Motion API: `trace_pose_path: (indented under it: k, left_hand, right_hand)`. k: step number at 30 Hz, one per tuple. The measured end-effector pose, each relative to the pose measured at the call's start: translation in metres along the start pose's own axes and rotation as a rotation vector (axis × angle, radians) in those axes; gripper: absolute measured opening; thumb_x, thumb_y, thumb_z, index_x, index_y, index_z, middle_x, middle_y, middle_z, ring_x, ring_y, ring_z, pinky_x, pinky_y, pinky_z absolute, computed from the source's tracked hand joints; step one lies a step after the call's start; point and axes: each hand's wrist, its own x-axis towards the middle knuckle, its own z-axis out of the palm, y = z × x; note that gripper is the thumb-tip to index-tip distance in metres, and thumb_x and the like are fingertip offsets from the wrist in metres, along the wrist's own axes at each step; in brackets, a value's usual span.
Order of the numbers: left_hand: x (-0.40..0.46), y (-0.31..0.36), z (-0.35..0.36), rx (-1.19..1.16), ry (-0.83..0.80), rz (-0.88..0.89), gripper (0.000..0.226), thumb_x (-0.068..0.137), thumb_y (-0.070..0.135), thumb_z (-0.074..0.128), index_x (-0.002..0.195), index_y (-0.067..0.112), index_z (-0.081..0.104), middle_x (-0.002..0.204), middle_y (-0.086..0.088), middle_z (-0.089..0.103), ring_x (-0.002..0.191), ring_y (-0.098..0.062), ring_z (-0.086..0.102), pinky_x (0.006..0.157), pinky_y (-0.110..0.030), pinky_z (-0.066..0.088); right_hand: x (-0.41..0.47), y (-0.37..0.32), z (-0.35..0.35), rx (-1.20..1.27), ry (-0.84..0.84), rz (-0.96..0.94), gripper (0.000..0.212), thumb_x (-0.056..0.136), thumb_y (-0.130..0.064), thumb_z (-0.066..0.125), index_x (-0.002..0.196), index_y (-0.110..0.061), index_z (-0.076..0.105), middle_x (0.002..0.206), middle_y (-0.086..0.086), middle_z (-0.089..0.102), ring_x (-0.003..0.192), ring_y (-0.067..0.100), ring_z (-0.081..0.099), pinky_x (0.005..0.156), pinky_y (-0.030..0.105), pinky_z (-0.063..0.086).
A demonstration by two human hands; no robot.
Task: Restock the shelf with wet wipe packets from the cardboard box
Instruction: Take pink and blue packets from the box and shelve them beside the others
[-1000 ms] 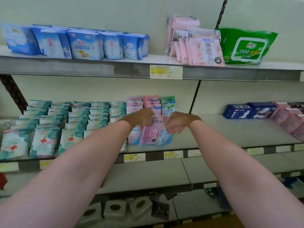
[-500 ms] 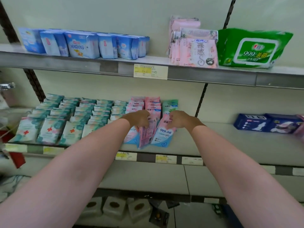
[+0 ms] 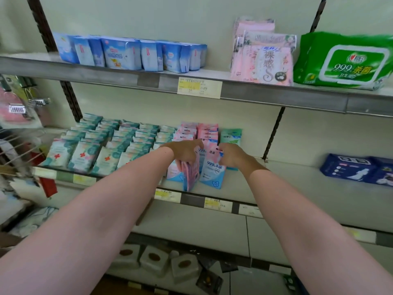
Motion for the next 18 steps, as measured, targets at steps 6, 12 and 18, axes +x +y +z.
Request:
trace_pose_path:
  k: [6, 12, 18]
  left_hand:
    - [0.002, -0.01, -0.009, 0.109, 0.073, -0.025, 0.074, 0.084, 0.003, 0.061, 0.142, 0.033, 0.026, 0.138, -0.012, 0.047, 0.09, -0.027, 0.068, 0.064, -0.038, 0.062]
    - [0.002, -0.01, -0.016, 0.024, 0.016, -0.037, 0.07, 0.085, -0.005, 0.063, 0.139, 0.026, 0.033, 0.145, -0.014, 0.041, 0.1, -0.032, 0.065, 0.069, -0.044, 0.062]
    - [0.008, -0.015, -0.02, 0.033, 0.012, -0.041, 0.076, 0.086, -0.001, 0.065, 0.146, 0.026, 0.029, 0.153, -0.013, 0.033, 0.096, -0.029, 0.068, 0.07, -0.04, 0.062]
  right_hand:
    - [0.021, -0.015, 0.009, 0.006, 0.078, -0.008, 0.047, 0.088, 0.006, 0.06, 0.132, -0.011, 0.058, 0.123, 0.012, 0.063, 0.109, 0.031, 0.061, 0.09, 0.038, 0.052]
    - [0.034, -0.027, 0.016, -0.047, 0.149, 0.048, 0.023, 0.09, 0.007, 0.051, 0.106, -0.007, 0.058, 0.1, 0.009, 0.059, 0.09, 0.026, 0.058, 0.071, 0.034, 0.045]
    - [0.048, -0.037, 0.024, -0.04, 0.215, 0.062, 0.027, 0.093, 0.008, 0.046, 0.114, -0.005, 0.057, 0.109, 0.014, 0.058, 0.085, 0.023, 0.052, 0.07, 0.033, 0.042]
